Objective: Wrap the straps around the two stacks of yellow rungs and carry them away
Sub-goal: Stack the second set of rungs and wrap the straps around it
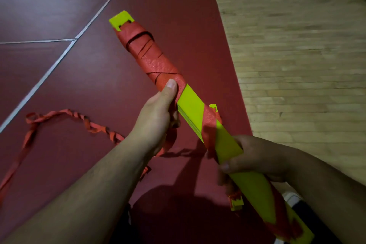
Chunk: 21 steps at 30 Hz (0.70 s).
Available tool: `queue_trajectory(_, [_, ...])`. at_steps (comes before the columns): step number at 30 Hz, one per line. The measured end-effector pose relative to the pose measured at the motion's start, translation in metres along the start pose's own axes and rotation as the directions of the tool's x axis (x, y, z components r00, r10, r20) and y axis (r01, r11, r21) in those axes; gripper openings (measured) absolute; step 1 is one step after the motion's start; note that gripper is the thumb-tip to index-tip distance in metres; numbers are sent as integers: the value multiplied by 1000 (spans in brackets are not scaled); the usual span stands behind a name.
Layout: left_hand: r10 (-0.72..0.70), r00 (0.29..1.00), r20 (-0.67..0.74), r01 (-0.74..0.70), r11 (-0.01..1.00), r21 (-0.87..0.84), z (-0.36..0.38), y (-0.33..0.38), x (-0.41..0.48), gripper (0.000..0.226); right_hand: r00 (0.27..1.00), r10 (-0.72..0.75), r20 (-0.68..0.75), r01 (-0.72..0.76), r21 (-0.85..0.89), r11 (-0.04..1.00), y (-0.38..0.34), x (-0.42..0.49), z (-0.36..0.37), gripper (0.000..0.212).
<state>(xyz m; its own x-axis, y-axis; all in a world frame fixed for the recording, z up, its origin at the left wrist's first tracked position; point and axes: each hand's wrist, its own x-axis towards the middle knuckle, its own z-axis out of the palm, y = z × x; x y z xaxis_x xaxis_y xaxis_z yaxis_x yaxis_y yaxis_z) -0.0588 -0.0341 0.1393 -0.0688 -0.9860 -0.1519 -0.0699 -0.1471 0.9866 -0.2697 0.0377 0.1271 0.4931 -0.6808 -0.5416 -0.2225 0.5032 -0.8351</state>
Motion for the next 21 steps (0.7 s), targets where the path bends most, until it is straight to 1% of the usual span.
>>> queue_trajectory(1, [9, 1000, -8, -9, 997, 80, -2, 2, -1, 60, 999, -14, -37, 13, -18, 1000, 0, 1, 2, 35])
queue_trajectory(2, [30, 999, -21, -26, 984, 177, -4, 3, -1, 61, 993, -43, -110, 37, -60, 998, 0, 3, 4, 27])
queue_trajectory(3, [55, 998, -18, -48, 965, 259, -7, 4, 0, 61, 979, -80, -186, 58, -119, 991, -1, 5, 7, 24])
queue_trajectory(5, [78, 996, 41, -87, 928, 362, -13, 3, 2, 60, 947, -149, -284, 76, -253, 965, -3, 10, 10, 25])
queue_trajectory(7, [31, 991, 132, -86, 897, 434, -19, -1, 3, 51, 907, -198, -371, 50, -373, 926, -3, 15, 10, 26])
queue_trajectory(8, [-15, 984, 176, -66, 894, 444, -22, -2, 4, 45, 881, -230, -413, 38, -423, 905, -2, 17, 9, 27])
queue_trajectory(10, [-94, 964, 249, -17, 912, 410, -26, 0, 3, 31, 839, -279, -467, 29, -474, 880, -1, 20, 7, 29])
queue_trajectory(12, [-111, 954, 277, 4, 932, 361, -27, 3, 1, 18, 814, -299, -498, 23, -487, 873, 0, 21, 6, 30])
queue_trajectory(14, [-122, 955, 270, 30, 946, 322, -26, 3, 0, 13, 793, -316, -520, -5, -524, 852, 3, 25, 5, 30])
queue_trajectory(17, [-101, 959, 266, -1, 934, 358, -23, -6, 3, 5, 767, -346, -540, -73, -610, 789, 7, 29, 6, 25])
queue_trajectory(18, [-97, 962, 254, -3, 931, 366, -21, -7, 3, 6, 763, -350, -543, -84, -621, 780, 7, 30, 7, 25])
queue_trajectory(21, [-110, 971, 211, 40, 950, 308, -14, -2, -2, 47, 766, -362, -531, -110, -663, 741, 9, 31, 12, 32])
